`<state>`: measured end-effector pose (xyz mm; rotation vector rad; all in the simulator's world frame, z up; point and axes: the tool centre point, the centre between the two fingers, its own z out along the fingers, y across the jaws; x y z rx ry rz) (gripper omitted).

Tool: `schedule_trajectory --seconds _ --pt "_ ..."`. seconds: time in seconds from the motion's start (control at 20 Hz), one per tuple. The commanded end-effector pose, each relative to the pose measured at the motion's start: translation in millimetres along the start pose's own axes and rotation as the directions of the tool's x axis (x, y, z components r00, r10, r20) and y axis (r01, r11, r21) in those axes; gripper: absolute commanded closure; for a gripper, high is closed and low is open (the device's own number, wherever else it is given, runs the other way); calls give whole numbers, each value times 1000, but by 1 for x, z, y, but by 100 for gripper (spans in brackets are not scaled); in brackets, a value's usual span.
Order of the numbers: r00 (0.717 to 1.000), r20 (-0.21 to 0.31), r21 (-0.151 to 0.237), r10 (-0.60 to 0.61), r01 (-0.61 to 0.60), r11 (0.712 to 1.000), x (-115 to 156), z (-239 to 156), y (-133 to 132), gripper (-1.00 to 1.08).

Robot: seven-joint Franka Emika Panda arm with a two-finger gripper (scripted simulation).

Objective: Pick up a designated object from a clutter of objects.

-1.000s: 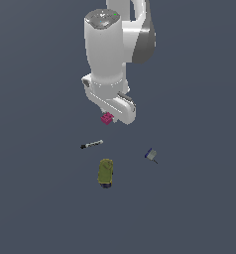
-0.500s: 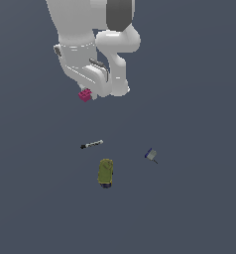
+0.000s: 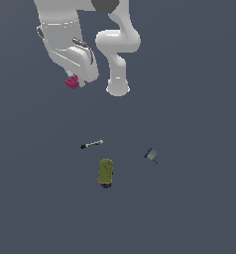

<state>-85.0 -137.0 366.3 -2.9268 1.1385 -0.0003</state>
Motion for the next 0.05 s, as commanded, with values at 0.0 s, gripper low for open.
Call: schedule_trajectory --seconds 0.0 --pt "1000 0 -1 -1 1 1000 1 -2 2 108"
